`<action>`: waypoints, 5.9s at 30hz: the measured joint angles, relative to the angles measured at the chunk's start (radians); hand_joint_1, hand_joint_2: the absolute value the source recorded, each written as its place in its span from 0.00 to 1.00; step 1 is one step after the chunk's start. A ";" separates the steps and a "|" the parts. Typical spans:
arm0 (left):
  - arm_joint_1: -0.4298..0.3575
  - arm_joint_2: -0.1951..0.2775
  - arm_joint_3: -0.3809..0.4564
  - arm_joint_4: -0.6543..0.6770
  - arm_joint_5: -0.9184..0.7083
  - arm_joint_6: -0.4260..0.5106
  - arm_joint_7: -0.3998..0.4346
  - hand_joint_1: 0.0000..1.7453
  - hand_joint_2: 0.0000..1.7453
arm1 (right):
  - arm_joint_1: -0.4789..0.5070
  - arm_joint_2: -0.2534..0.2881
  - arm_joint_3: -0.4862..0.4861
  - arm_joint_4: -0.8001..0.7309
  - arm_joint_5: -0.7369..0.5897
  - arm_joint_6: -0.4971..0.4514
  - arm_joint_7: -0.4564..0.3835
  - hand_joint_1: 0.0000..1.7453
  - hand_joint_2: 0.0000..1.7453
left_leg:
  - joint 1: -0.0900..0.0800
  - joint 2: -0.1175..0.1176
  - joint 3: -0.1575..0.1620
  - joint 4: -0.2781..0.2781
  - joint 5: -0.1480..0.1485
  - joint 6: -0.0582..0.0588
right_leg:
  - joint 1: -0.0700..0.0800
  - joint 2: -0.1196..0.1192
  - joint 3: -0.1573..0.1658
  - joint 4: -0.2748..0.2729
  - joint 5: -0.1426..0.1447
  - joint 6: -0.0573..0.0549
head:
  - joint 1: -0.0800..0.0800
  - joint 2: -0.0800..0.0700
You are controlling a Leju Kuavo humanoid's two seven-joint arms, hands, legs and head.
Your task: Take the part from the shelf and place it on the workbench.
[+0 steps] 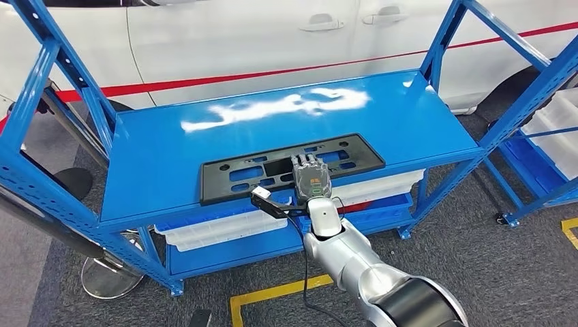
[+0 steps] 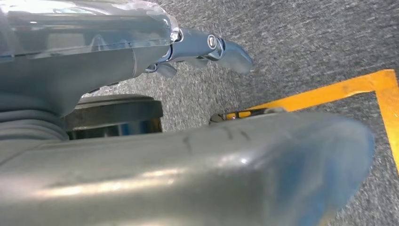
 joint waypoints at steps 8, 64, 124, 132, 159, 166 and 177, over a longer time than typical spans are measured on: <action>0.003 -0.002 -0.019 -0.002 0.017 0.002 -0.005 0.00 0.00 | -0.028 -0.001 -0.007 0.004 0.010 0.032 -0.003 1.00 1.00 | -0.005 0.001 -0.009 -0.007 0.015 0.032 | -0.005 -0.010 -0.116 0.269 -0.124 0.015 | 0.000 0.000; 0.080 0.055 0.014 -0.042 0.315 0.040 -0.146 0.00 0.00 | 0.167 -0.372 -0.324 -1.176 -1.569 0.303 -0.503 1.00 1.00 | -0.010 -0.004 0.011 -0.013 0.006 0.033 | -0.002 -0.009 -0.018 0.055 -0.049 0.014 | 0.001 0.000; 0.138 0.144 0.217 -0.054 0.505 0.065 -0.100 0.00 0.00 | 0.910 -0.186 -0.473 -1.535 -1.667 0.573 -0.752 1.00 1.00 | -0.020 -0.036 0.125 -0.058 -0.053 0.031 | 0.011 0.088 -0.017 0.010 0.015 -0.013 | 0.000 0.000; 0.146 0.128 0.240 -0.056 0.498 0.114 -0.128 0.00 0.00 | 0.918 -0.177 -0.405 -1.492 -1.706 0.620 -0.782 1.00 1.00 | -0.011 0.085 0.110 -0.057 -0.044 0.025 | -0.021 -0.040 -0.053 0.152 -0.056 0.031 | 0.001 0.000; 0.154 0.106 0.246 -0.057 0.498 0.100 -0.124 0.00 0.00 | 0.823 -0.202 -0.272 -1.389 -1.718 0.678 -0.841 1.00 1.00 | -0.011 0.027 0.092 -0.045 -0.040 0.030 | -0.001 -0.006 -0.127 0.253 -0.121 0.006 | 0.001 0.000; 0.151 0.100 0.246 -0.057 0.481 0.072 -0.138 0.00 0.00 | 0.829 -0.227 -0.302 -1.390 -1.718 0.702 -0.845 1.00 1.00 | -0.020 0.110 0.104 -0.036 -0.061 0.008 | 0.003 -0.088 0.010 0.008 -0.013 -0.006 | 0.000 0.000; 0.153 0.103 0.237 -0.057 0.453 0.026 -0.145 0.00 0.00 | 0.908 -0.231 -0.381 -1.444 -1.716 0.715 -0.849 1.00 1.00 | -0.012 0.005 -0.003 0.211 -0.160 -0.014 | 0.006 0.050 0.005 0.004 -0.006 -0.045 | 0.000 0.000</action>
